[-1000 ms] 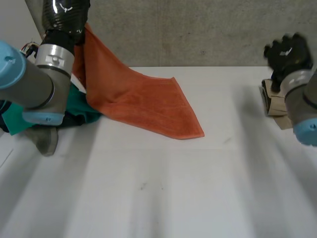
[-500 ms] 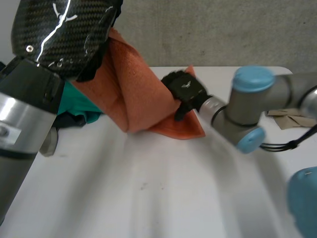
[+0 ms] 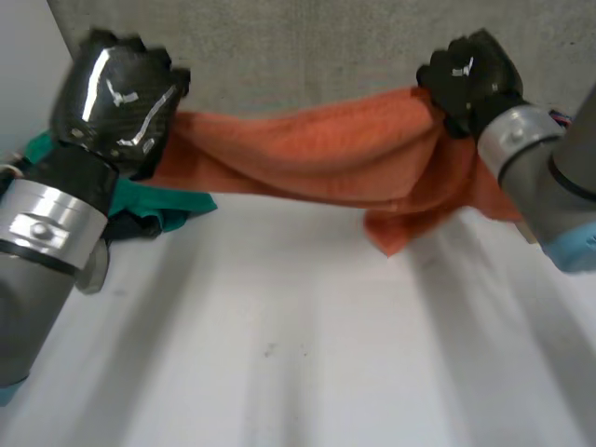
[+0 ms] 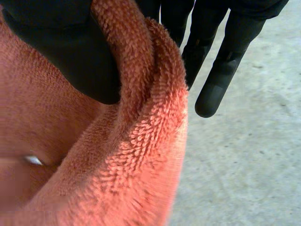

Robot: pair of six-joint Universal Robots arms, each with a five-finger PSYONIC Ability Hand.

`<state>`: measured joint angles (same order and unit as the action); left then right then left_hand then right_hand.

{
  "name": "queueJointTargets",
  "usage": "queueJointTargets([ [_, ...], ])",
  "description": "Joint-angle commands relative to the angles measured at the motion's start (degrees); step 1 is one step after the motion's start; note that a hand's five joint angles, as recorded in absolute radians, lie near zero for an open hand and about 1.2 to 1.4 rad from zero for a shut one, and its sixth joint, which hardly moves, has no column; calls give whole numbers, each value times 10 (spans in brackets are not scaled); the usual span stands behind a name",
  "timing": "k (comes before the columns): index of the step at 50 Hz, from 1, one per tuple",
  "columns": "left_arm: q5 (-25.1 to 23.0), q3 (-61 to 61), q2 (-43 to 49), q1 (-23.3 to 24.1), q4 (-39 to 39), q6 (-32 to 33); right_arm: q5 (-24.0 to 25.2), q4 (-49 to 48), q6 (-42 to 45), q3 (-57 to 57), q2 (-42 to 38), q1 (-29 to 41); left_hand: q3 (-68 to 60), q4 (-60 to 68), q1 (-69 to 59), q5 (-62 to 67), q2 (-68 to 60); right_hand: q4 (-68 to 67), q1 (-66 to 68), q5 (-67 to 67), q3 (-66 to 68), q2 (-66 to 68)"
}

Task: Fold the laundry.

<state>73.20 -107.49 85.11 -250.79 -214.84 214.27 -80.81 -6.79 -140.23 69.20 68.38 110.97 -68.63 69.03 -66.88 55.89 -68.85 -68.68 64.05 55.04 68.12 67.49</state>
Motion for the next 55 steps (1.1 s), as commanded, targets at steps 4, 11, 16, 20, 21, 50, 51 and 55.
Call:
queueJointTargets([
  [4,6,14,167,13,2,-1,8,3,14,103,-86,10,-114,110,-131,141,-112,-113,159,150,119,125],
  [11,20,12,182,30,2,-1,-27,4,27,106,-120,6,-114,110,-131,141,-112,208,-162,-172,-203,-197],
  [16,33,12,169,25,3,-1,-77,5,-6,119,-86,3,-114,110,-131,141,-112,477,-430,-440,-471,-465],
  [20,33,8,151,22,6,-4,-95,28,-82,146,-11,-17,-114,110,-131,141,-112,535,-489,-499,-530,-523],
  [21,33,7,148,22,7,-4,-96,46,-118,156,8,-26,-114,110,-131,141,-112,544,-498,-507,-538,-532],
  [50,33,6,138,21,43,-7,-52,95,-305,416,122,-140,-114,110,-131,141,-112,467,-420,-430,-461,-455],
  [51,33,7,138,21,43,-7,-53,86,-307,421,121,-138,-114,110,-131,141,-112,463,-417,-427,-458,-451],
  [55,34,7,138,21,43,-7,-52,58,-317,425,115,-132,-114,110,-131,141,-112,431,-385,-395,-426,-419],
])
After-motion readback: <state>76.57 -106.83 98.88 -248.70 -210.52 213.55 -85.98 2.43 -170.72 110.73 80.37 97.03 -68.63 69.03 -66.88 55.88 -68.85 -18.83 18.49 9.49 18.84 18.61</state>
